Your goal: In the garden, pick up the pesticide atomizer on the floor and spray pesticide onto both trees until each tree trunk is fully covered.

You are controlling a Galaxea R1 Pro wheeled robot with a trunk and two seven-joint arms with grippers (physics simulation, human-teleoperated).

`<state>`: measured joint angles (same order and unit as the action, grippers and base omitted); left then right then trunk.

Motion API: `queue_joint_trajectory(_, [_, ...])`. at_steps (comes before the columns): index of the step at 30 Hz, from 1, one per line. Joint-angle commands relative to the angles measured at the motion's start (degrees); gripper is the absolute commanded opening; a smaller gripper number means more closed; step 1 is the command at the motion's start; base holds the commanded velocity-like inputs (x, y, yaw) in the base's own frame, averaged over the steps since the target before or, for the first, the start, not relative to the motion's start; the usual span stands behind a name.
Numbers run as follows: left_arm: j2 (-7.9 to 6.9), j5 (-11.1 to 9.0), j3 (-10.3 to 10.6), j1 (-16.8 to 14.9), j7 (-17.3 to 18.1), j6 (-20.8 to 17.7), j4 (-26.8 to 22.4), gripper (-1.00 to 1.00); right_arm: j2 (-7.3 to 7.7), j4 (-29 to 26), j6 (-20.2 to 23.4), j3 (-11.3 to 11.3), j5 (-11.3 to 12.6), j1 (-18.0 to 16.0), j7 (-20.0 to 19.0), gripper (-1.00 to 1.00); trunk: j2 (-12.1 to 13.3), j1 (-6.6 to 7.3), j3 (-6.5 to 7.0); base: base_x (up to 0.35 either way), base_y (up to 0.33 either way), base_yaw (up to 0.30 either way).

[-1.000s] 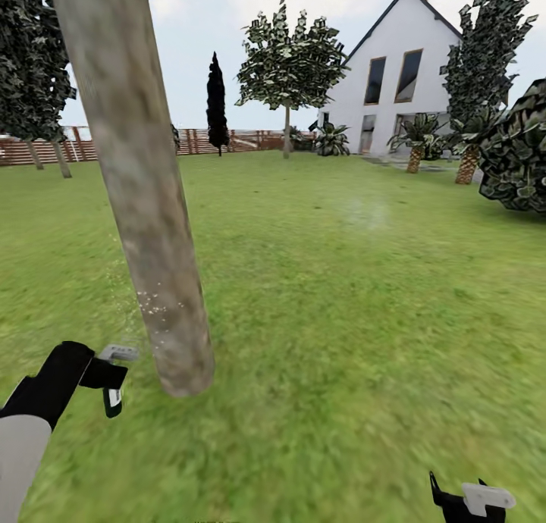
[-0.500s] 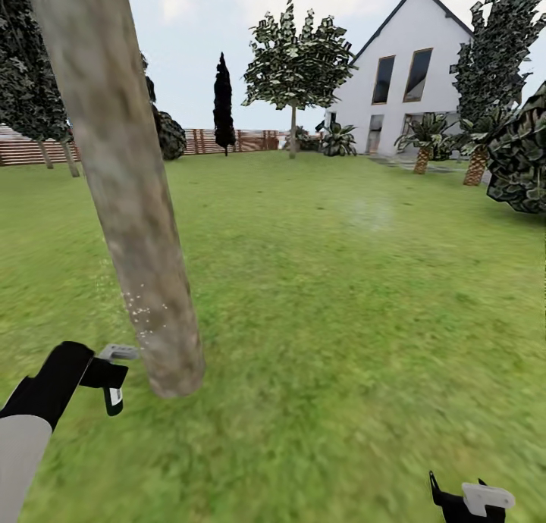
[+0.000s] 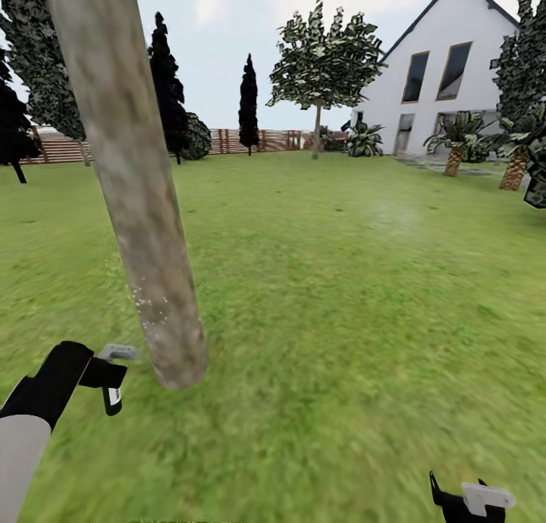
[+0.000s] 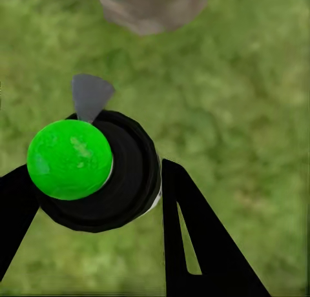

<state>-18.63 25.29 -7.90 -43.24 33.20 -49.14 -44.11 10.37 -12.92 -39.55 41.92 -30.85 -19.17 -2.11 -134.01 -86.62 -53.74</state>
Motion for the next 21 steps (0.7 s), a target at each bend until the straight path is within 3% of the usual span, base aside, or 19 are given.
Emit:
queue_joint_trajectory(1, [0.00, 0.01, 0.04, 0.00, 0.02, 0.01, 0.01, -1.00, 0.00, 0.00, 0.00, 0.00, 0.00, 0.01, 0.00, 1.00, 0.00, 0.00, 0.00, 0.071, -0.273, 0.276])
queue_joint_trajectory(8, [0.00, 0.17, 0.08, 0.00, -0.17, -0.01, 0.06, -1.00, 0.14, -0.13, -0.09, 0.02, 0.06, 0.01, 0.00, 1.00, 0.00, 0.00, 0.00, 0.126, -0.271, 0.084])
queue_joint_trajectory(12, [0.02, 0.01, 0.08, 0.00, -4.08, 0.00, 0.24, -1.00, 0.17, -0.17, -0.08, 0.04, 0.07, 0.01, 0.00, 1.00, 0.00, 0.00, 0.00, 0.143, -0.269, 0.001])
queue_joint_trajectory(17, [0.09, -0.15, 0.08, 0.00, -4.80, 0.00, 0.29, -1.00, 0.08, -0.11, -0.09, 0.01, 0.08, 0.01, 0.00, 1.00, 0.00, 0.00, 0.00, 0.094, -0.270, 0.009])
queue_joint_trajectory(21, [0.09, -0.16, 0.08, 0.00, -4.81, 0.01, 0.18, -1.00, 0.01, -0.09, -0.09, 0.00, 0.05, 0.01, 0.00, 1.00, 0.00, 0.00, 0.00, 0.006, -0.272, 0.223])
